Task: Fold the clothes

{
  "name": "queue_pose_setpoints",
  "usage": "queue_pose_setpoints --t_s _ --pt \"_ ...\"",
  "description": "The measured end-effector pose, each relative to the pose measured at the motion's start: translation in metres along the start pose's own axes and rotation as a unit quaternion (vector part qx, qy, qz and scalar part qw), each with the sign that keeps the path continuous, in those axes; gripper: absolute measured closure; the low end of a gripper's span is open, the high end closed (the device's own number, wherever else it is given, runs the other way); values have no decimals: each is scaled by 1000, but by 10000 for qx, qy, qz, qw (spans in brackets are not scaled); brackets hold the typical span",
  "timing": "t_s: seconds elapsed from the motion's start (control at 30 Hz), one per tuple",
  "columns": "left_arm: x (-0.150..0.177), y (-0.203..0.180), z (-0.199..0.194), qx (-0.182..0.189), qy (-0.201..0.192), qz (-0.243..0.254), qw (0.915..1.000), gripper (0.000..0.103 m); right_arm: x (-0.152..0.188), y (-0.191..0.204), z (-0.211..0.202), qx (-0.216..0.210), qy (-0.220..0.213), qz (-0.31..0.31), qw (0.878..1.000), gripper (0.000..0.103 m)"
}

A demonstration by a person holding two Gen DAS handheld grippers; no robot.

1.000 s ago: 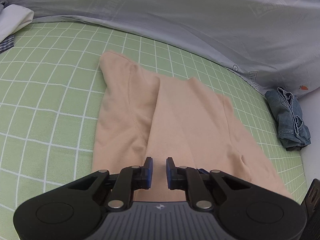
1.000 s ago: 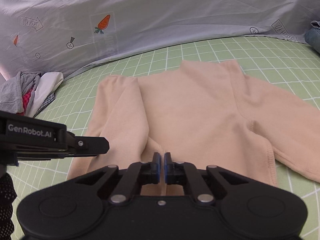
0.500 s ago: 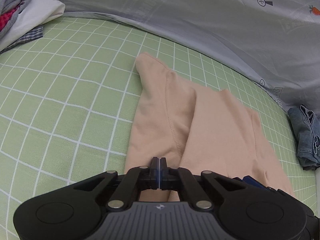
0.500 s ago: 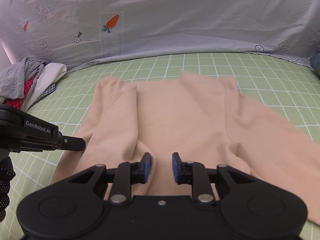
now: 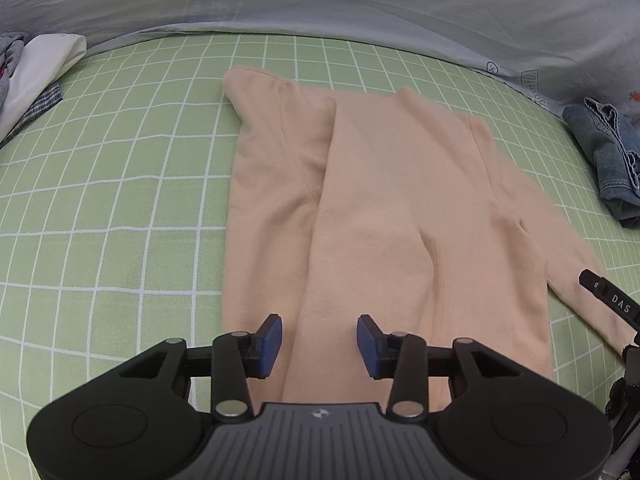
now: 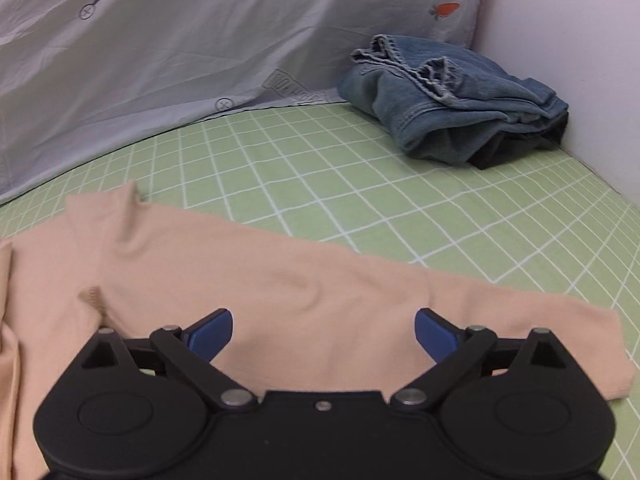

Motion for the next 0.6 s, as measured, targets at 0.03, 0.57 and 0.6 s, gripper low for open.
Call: queue_pose_setpoints --t_s 0.03,0.57,0.6 --pt "2 -1 1 -48 47 73 10000 58 1 -11 5 146 6 80 9999 3" --pt "6 -7 13 -334 309 403 9982 53 17 -123 42 1163 18 1115 9869 0" --pt "6 -7 14 -338 311 398 9981 52 17 -122 42 1166 16 1157 9864 0"
Point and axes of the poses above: each gripper's, at about its wrist camera, not at the fingertips, and z roughly the way its jaws point, y to its left, x to its underside, the point moved 10 cm from there along z, roughly the way its jaws point, and after that the axes turned 13 degrees about x, right-handed, at the moved point
